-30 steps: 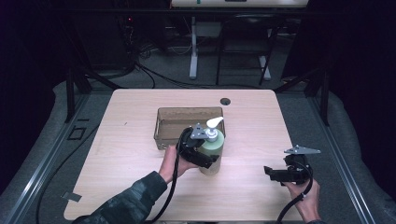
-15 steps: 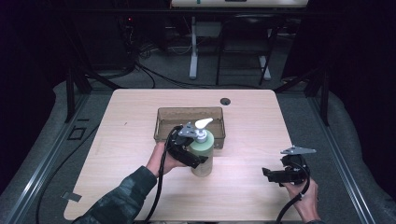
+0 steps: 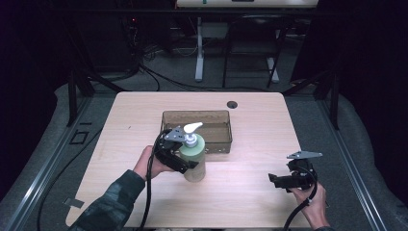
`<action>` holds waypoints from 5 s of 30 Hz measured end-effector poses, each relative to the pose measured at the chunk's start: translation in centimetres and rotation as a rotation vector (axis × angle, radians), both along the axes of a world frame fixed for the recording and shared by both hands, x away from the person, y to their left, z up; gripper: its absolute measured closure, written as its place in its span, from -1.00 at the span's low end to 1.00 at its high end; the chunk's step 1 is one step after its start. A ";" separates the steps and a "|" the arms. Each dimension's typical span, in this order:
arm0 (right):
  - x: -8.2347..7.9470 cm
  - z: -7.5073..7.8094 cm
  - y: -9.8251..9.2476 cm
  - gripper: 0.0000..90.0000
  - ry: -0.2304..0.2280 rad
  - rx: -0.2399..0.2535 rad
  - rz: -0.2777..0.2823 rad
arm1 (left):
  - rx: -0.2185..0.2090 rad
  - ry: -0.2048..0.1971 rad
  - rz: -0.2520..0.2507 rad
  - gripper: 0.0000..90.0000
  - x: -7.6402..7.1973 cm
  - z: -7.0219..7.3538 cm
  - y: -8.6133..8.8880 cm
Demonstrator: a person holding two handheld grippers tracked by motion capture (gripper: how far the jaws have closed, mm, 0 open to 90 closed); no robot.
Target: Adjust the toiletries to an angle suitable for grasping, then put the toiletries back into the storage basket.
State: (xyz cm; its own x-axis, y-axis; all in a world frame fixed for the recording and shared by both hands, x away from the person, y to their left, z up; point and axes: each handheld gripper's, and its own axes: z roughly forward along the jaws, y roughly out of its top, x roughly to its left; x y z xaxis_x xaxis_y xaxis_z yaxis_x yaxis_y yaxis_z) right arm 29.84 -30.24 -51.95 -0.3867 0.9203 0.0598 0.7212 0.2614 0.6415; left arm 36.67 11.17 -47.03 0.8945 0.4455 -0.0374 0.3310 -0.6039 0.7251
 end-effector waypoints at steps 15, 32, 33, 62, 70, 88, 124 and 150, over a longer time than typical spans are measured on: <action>0.2 0.0 0.4 -0.92 0.011 -0.004 0.003 | 0.006 0.009 -0.019 -0.73 0.7 0.1 3.1; 0.2 -0.1 0.6 -0.91 0.008 -0.013 0.007 | 0.009 0.018 -0.001 -0.73 1.7 0.1 5.4; 0.2 -0.1 0.6 -0.92 0.009 -0.016 0.008 | 0.006 0.019 0.004 -0.73 1.7 0.1 5.4; 0.3 -0.2 0.6 -0.92 0.021 -0.028 0.016 | -0.039 0.021 0.109 -1.00 1.5 1.1 7.2; 0.5 -0.3 0.4 -0.94 0.042 -0.068 0.024 | -0.052 0.035 0.151 -1.00 0.9 2.4 8.5; 1.3 -0.6 0.2 -1.00 0.141 -0.099 0.111 | 0.032 0.027 0.147 -1.00 1.2 8.1 8.8; 1.6 -0.3 0.3 -0.75 0.149 -0.088 0.125 | 0.236 0.044 0.091 0.41 3.1 11.7 2.5; 1.1 0.3 0.0 -0.76 0.116 -0.085 0.105 | 0.250 0.029 0.105 0.42 2.1 12.2 3.1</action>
